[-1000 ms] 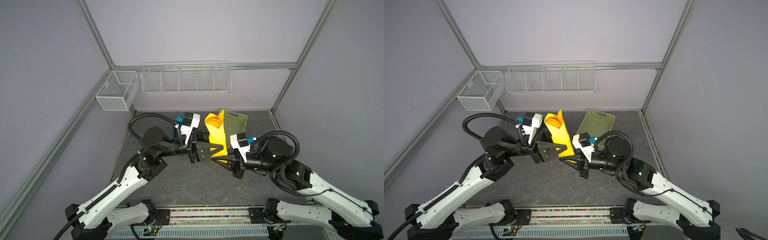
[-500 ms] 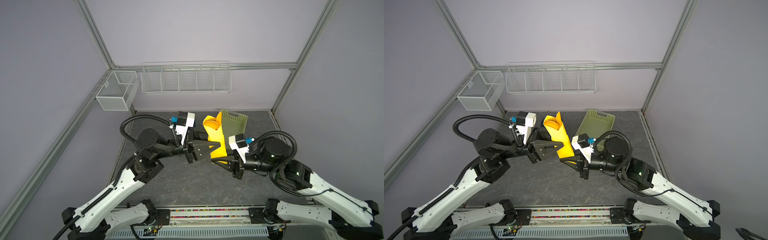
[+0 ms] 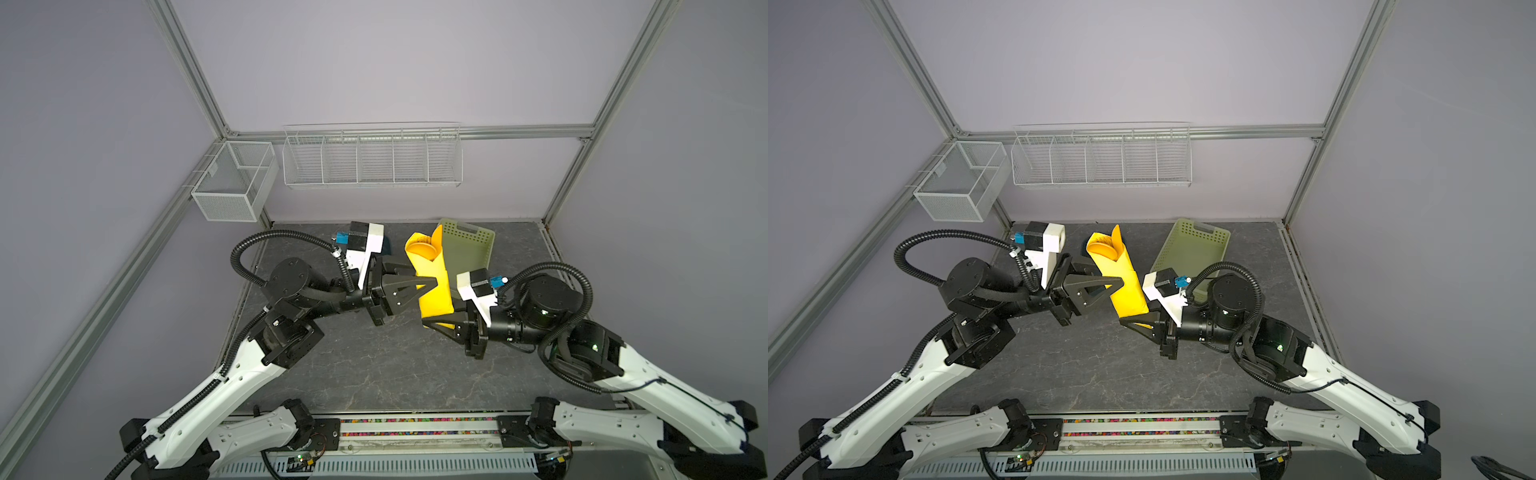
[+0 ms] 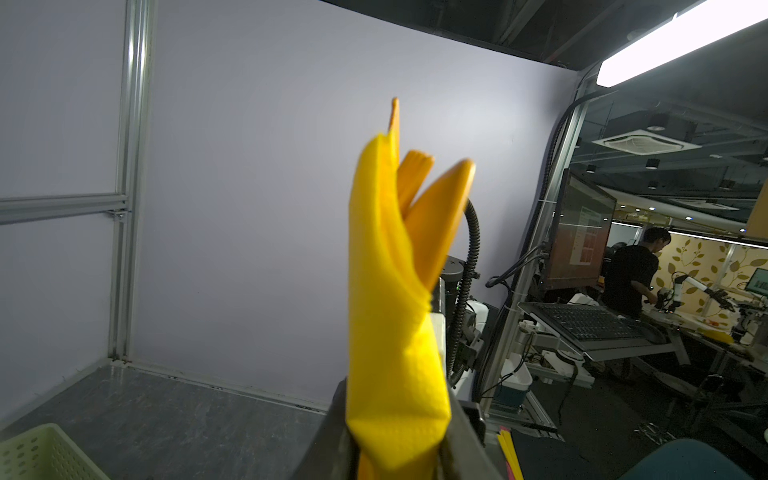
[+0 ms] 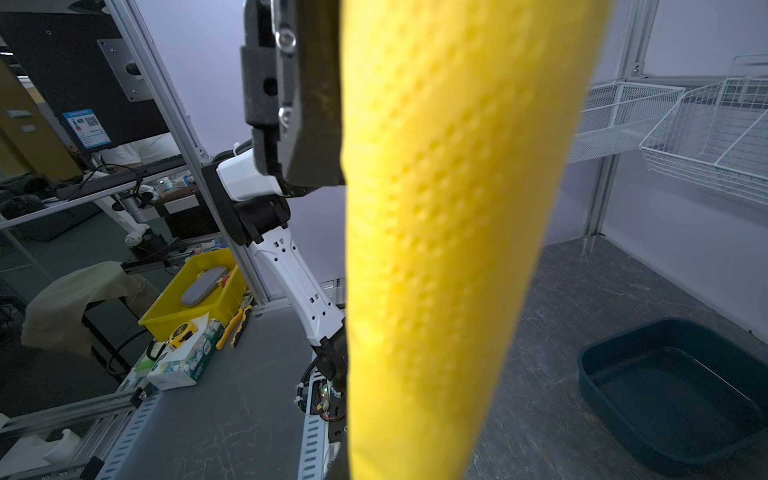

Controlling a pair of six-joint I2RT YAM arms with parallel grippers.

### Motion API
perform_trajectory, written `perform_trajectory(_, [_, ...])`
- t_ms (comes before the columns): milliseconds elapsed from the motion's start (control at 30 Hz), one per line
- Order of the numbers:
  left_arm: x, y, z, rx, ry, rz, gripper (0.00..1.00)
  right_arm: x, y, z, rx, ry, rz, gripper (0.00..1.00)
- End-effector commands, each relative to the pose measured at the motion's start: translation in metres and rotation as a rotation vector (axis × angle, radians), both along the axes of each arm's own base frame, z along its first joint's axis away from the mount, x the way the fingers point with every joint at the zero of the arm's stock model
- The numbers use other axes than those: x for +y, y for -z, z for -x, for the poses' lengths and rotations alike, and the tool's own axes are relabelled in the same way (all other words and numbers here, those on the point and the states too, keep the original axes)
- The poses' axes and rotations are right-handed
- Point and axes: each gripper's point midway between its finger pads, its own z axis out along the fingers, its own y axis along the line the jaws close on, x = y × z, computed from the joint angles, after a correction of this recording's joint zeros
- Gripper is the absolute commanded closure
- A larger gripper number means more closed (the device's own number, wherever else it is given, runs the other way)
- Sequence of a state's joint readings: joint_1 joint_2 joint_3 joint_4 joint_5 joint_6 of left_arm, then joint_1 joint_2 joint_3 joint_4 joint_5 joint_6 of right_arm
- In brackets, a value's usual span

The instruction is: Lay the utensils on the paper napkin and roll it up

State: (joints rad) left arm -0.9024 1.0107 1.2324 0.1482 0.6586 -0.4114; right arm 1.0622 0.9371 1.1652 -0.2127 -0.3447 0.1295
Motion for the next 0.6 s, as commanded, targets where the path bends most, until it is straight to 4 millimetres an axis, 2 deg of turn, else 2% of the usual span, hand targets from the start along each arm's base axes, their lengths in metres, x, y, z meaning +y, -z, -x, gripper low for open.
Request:
perform_trajectory(0, [0.008, -0.016, 0.005, -0.034, -0.005, 0.035, 0.79, -0.001, -0.003, 0.006, -0.031, -0.023, -0.014, 0.93])
perform_trajectory(133, [0.007, -0.014, 0.005, -0.030, -0.002, 0.030, 0.84, -0.002, -0.007, 0.006, -0.036, -0.021, -0.021, 0.93])
perform_trajectory(233, [0.006, -0.011, 0.004, -0.027, 0.000, 0.022, 0.83, -0.004, -0.011, 0.006, -0.043, -0.013, -0.031, 0.93])
perform_trajectory(300, [0.003, -0.006, 0.004, -0.022, 0.013, 0.006, 0.76, -0.006, -0.015, 0.006, -0.049, -0.009, -0.043, 0.93])
perform_trajectory(400, [-0.005, 0.006, 0.003, -0.005, 0.045, -0.027, 0.58, -0.007, -0.021, 0.007, -0.057, -0.011, -0.057, 0.93])
perform_trajectory(567, [-0.017, 0.027, 0.004, 0.017, 0.109, -0.078, 0.49, -0.008, -0.029, 0.008, -0.068, -0.013, -0.081, 0.93])
